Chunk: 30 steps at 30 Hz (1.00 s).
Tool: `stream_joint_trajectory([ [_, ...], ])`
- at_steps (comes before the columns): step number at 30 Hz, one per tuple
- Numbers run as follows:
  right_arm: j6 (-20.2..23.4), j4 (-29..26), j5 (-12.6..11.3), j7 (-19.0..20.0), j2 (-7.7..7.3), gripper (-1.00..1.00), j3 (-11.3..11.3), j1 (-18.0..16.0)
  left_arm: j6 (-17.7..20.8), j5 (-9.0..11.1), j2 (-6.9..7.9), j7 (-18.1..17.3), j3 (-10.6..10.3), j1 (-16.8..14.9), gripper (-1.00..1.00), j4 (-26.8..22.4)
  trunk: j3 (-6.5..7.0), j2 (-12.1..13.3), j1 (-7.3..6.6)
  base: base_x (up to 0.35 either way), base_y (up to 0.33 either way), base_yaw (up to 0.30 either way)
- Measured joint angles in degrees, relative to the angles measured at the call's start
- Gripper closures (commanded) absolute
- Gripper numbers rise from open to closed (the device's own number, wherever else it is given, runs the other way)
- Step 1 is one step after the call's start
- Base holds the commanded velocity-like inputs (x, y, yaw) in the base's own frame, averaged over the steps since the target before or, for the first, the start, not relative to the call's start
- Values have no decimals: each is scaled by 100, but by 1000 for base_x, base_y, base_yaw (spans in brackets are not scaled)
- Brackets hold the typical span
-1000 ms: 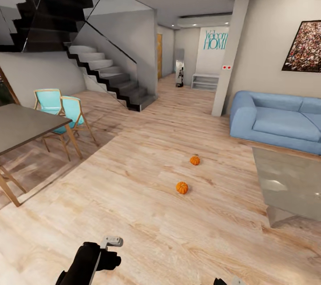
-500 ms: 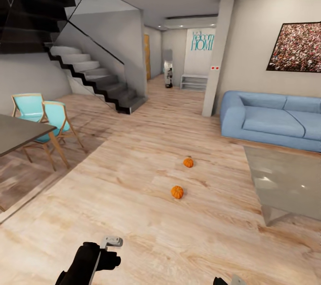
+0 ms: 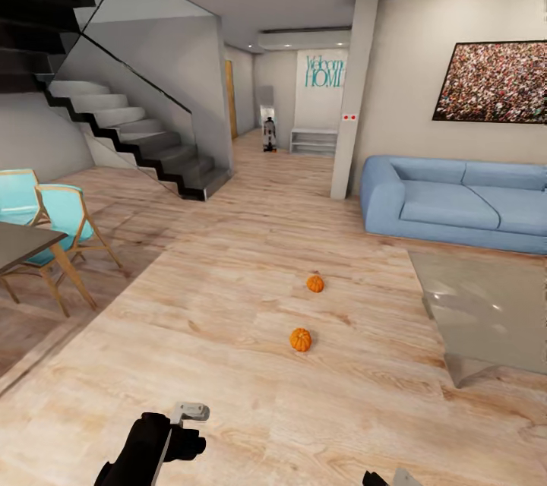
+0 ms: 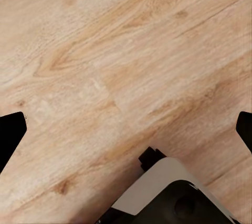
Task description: Place each of the two pumpkins and all three candles from the living room inside a cabinet in the living room (use any cabinet), then make sure every cabinet is closed, and position the cauldron so it is next to a table in the living room.
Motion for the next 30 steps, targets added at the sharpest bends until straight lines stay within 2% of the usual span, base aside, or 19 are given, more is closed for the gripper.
stream_joint_trajectory([
  [6, 0, -2, 24, 0, 4, -100, 46, -1, 0, 0, 0, 0, -2, -1, -100, -13, 15, 0, 0, 278, 159, -216],
  [30, 0, -2, 29, 0, 9, -100, 60, -1, -9, 0, 3, 0, -3, 0, -100, -18, 17, 0, 0, 289, 21, -34],
])
